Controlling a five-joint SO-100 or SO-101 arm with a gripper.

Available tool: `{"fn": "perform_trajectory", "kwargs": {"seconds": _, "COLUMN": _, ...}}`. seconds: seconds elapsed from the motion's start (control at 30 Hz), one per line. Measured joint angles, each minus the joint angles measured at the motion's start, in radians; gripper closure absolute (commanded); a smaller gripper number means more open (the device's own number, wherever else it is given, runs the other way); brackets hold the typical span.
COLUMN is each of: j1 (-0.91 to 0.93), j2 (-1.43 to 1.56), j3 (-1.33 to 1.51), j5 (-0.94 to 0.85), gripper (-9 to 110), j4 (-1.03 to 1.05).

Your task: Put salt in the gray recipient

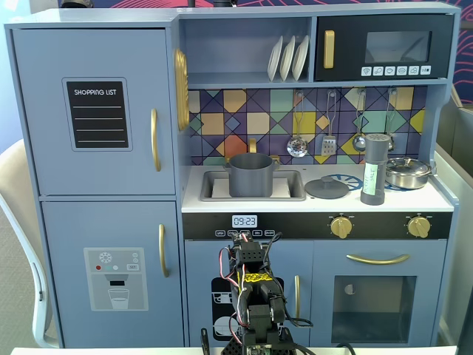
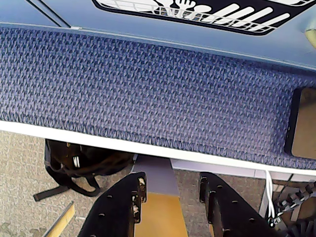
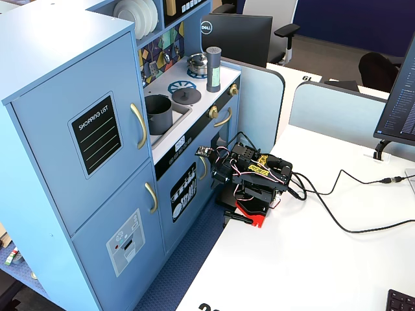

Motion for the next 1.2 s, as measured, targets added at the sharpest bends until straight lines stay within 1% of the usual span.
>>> {"fn": "perform_trajectory", "kwargs": {"seconds": 0.43, "j1": 0.012, "j2": 0.0, "j3": 0.0, "j5": -0.002, "gripper": 101, "j4": 0.0}}
{"fn": "perform_trajectory", "kwargs": {"seconds": 0.6, "j1": 0.097, "j2": -0.005, "j3": -0.008, "j5": -0.038, "gripper": 101, "j4": -0.025}}
{"fn": "perform_trajectory", "kwargs": {"seconds": 0.7, "j1": 0.141, "j2": -0.057, "j3": -0.08, "j5": -0.043, "gripper": 101, "j4": -0.032}}
{"fn": "perform_trajectory", "kwargs": {"seconds": 0.9, "j1": 0.305, "j2": -0.192, "j3": -0.316, "j5": -0.021, "gripper": 101, "j4": -0.129}}
{"fn": "perform_trajectory", "kwargs": {"seconds": 1.1, "j1": 0.52, "j2": -0.255, "j3": -0.472, "j5": -0.063, "gripper": 101, "j4": -0.35}}
{"fn": "perform_trajectory", "kwargs": {"seconds": 1.2, "j1": 0.611, "j2": -0.302, "j3": -0.554, "j5": -0.097, "gripper": 101, "j4": -0.4}}
